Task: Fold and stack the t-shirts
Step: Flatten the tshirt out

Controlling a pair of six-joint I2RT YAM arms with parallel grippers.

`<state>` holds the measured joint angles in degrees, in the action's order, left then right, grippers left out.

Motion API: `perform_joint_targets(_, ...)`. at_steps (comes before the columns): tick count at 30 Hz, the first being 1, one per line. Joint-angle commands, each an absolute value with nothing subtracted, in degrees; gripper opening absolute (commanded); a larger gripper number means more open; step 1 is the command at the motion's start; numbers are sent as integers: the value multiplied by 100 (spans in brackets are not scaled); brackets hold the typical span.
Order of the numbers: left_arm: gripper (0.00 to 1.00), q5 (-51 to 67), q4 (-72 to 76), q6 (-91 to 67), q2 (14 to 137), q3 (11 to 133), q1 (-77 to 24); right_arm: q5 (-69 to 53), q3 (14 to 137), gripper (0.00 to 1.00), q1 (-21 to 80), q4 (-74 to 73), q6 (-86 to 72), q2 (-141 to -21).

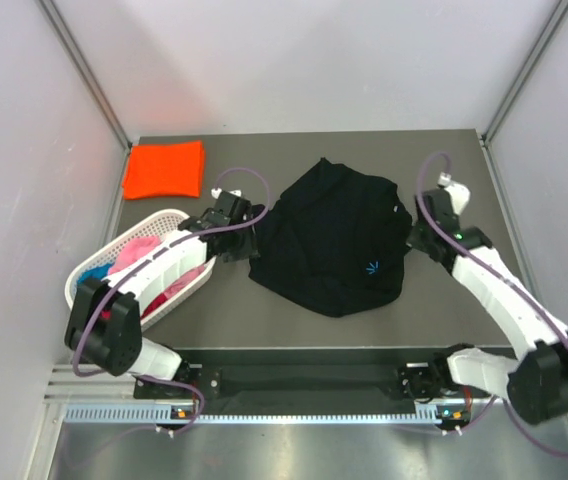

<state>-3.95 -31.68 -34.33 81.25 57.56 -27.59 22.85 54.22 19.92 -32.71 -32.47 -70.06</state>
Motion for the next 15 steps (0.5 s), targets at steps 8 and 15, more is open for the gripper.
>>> perform_joint_targets(8, 50, 297, -2374, -3331, 8701, 5467, -2786, 2259, 4351, 0, 1055, -3823, -3489, -4730)
perform_joint_targets(15, 30, 430, -2452, -3551, 9307, 5650, -2821, 2022, 4341, 0, 941, -3745, -3568, -4702)
